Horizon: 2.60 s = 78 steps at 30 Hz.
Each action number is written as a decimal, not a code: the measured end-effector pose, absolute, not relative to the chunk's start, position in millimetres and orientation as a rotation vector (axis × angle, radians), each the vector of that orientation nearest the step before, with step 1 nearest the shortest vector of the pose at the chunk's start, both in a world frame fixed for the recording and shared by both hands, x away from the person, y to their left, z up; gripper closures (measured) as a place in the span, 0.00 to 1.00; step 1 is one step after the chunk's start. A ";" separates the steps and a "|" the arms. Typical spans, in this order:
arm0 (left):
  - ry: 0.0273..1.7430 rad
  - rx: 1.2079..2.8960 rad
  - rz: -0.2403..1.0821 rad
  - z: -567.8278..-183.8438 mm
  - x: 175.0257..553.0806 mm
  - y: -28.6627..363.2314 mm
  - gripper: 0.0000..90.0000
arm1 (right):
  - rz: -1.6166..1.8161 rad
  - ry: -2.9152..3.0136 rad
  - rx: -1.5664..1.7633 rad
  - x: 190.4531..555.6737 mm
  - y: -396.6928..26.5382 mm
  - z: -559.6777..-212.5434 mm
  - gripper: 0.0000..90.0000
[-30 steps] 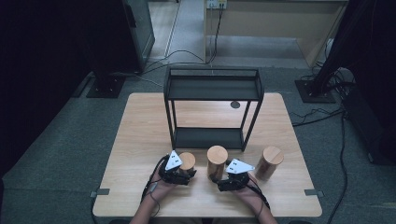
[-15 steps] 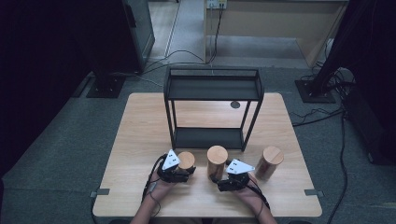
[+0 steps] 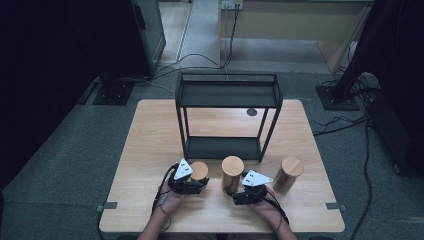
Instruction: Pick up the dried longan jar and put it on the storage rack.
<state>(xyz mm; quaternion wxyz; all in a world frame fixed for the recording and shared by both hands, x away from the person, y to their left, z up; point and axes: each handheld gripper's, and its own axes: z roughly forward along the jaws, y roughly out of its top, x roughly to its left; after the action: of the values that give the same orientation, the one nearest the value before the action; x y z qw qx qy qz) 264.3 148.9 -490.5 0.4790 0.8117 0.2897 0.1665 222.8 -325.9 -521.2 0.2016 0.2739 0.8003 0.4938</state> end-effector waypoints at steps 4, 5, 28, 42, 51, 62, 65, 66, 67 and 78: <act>0.721 1.968 0.403 -488.0 265.1 151.8 0.28 | 1.377 2.236 0.765 222.6 -325.7 -521.0 0.19; 0.725 1.968 0.410 -487.1 264.6 151.4 0.28 | 1.377 2.236 0.765 222.6 -325.7 -521.0 0.19; 0.739 1.950 0.439 -474.1 271.1 147.9 0.28 | 1.369 2.253 0.771 223.9 -324.9 -519.2 0.19; 0.750 1.942 0.449 -467.9 279.1 139.1 0.28 | 1.364 2.255 0.775 223.8 -324.2 -518.9 0.20; 0.761 1.937 0.470 -464.2 282.0 135.2 0.28 | 1.360 2.262 0.775 224.2 -323.6 -518.2 0.19; 0.775 1.931 0.484 -461.2 285.9 130.7 0.28 | 1.347 2.279 0.789 225.5 -322.3 -516.0 0.20; 0.777 1.932 0.485 -460.3 287.4 128.6 0.28 | 1.347 2.281 0.790 225.9 -322.2 -515.9 0.19; 0.777 1.934 0.486 -459.8 287.9 127.9 0.28 | 1.346 2.282 0.790 226.1 -322.1 -515.8 0.19; 0.776 1.934 0.488 -459.4 288.5 127.3 0.28 | 1.345 2.282 0.789 226.3 -322.0 -515.8 0.20; 0.802 1.915 0.484 -457.7 294.5 121.5 0.28 | 1.326 2.284 0.773 224.7 -319.5 -515.1 0.20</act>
<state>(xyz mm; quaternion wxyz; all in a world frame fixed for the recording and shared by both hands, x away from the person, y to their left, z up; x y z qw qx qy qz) 294.5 121.5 -457.7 0.4837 0.7862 0.3293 0.1987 224.7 -319.5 -515.1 0.1936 0.2757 0.8143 0.4727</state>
